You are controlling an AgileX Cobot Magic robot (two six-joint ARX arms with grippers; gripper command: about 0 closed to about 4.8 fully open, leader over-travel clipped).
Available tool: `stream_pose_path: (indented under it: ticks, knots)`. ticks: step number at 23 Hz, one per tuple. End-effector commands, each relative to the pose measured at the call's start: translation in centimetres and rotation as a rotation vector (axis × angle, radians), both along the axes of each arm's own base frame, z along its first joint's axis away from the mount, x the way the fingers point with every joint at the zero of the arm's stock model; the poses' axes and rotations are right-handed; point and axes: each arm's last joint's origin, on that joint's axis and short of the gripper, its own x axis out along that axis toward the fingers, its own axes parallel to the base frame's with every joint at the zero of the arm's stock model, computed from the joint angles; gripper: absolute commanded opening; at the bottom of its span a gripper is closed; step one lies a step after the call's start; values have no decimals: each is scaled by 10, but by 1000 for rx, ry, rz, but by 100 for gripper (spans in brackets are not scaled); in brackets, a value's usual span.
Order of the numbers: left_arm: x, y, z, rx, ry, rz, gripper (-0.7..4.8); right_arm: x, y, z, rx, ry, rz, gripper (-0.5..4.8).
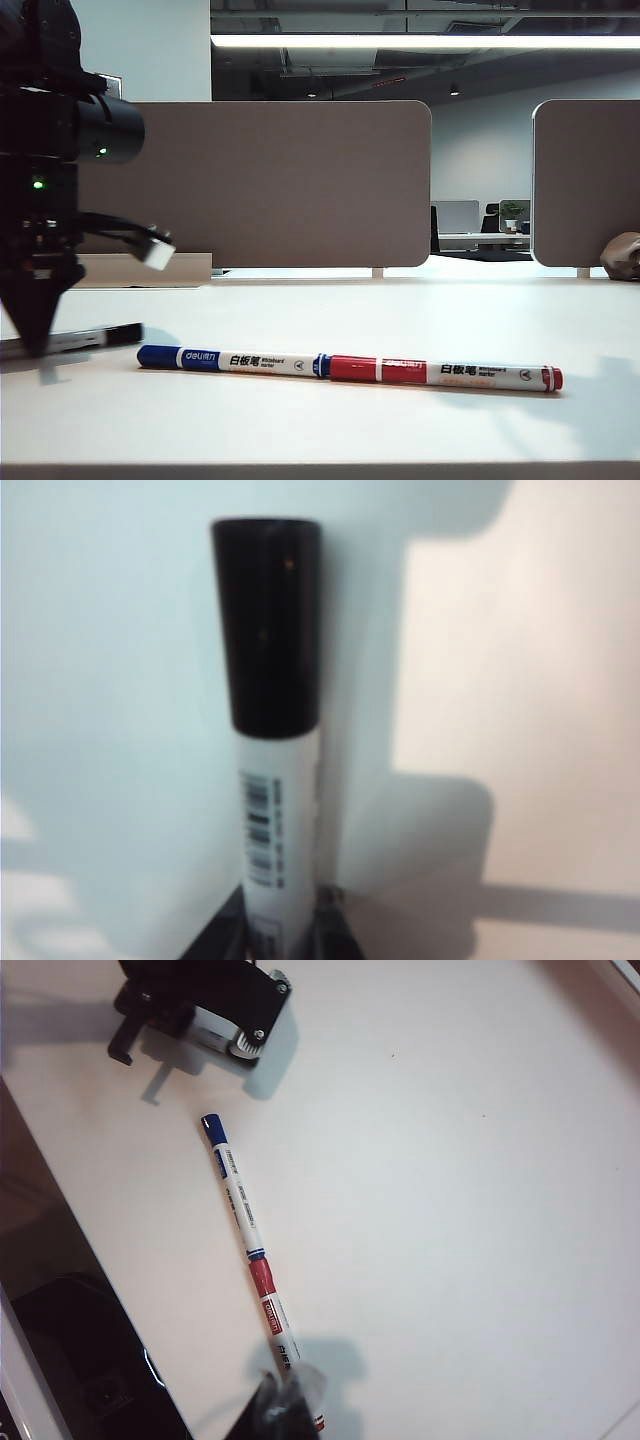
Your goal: Pick up the markers one by one and line them up horizontally in a straight line on the table.
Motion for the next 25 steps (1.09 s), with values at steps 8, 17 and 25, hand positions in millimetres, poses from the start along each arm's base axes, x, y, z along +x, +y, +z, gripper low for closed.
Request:
stream_pose_path:
  ticks: [8,17,25]
  knots:
    - [0,3,-12,3,52,-248,80,-3,-3,2,-3,1,6,-1]
    - [-5,8,-13,1,119,-348,81,-4,-1,1,28,32,56,-1]
    - [-12,10,-13,19,205,-502,96,-4,-1,1,32,38,70,-1]
